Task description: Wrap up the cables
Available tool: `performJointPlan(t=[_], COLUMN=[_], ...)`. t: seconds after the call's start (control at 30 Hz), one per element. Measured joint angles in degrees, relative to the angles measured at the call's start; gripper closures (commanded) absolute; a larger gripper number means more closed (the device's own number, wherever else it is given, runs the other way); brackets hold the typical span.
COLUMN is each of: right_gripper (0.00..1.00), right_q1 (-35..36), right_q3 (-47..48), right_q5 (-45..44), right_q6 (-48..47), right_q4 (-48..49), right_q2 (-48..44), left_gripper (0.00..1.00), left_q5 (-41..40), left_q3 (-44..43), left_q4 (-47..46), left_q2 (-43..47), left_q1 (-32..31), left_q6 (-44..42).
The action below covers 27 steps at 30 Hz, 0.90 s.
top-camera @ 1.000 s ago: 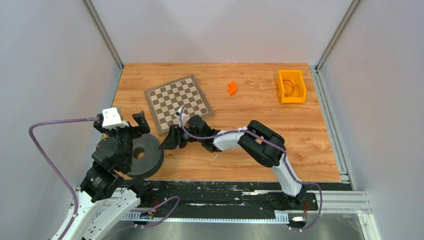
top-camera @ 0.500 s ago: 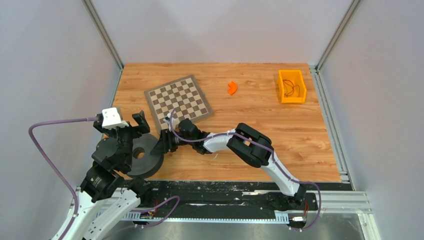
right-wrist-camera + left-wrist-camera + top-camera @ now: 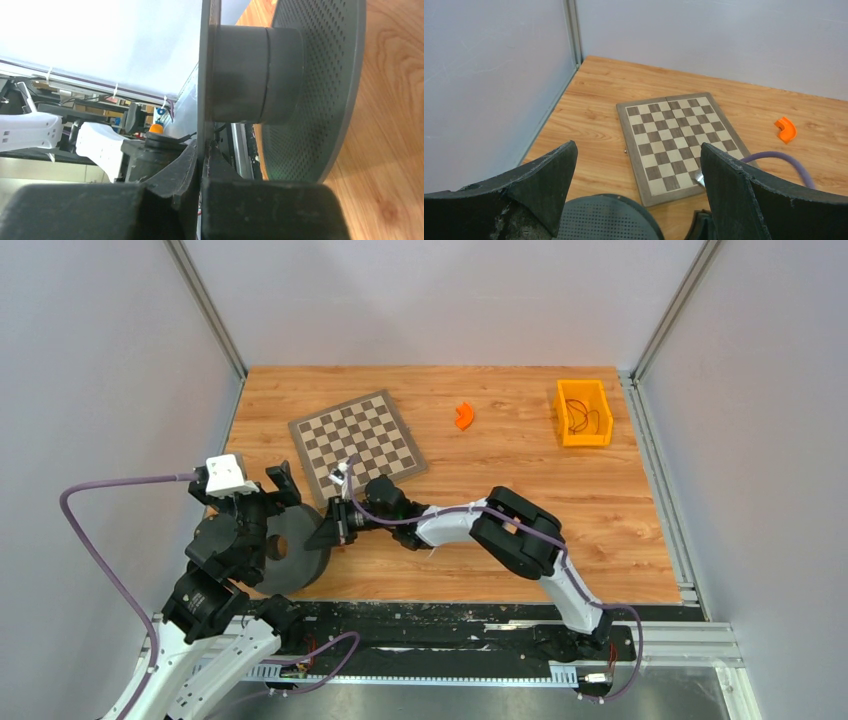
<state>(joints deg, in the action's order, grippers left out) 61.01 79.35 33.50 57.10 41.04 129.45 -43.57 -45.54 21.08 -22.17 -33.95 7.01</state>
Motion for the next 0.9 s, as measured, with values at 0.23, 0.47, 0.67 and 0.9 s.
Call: performJointPlan(t=[0.23,0.47,0.67,0.9], right_gripper=[1.0,1.0,1.0,1.0], right_q1=[-3.39,-6.67,-6.56,-6.34], right_q3=[-10.03,-15.85,-18.78,-19.06], right_q5=[-3.58,-14.45,-29.33,-47.69], right_q6=[-2.36,-6.4,-8.13,-2.01], right_q4=[-4.92,-23.89,-39.39,-59.28], right_q2=[-11.54,-29.03,-46.84,-57.92], left_gripper=[0.0,0.0,0.03,0.17], left_q5=[1.57,6.4,16.72,32.33], left_q3=[0.26,0.92,1.09,0.87], left_q4=[-0.17,-0.76,-0.7,2.43], left_q2=[0.0,0.35,-0.42,-6.03], left_q1=[0.04,0.04,0.04,0.04], left_q6=[0.0,0.15,1.03,4.63])
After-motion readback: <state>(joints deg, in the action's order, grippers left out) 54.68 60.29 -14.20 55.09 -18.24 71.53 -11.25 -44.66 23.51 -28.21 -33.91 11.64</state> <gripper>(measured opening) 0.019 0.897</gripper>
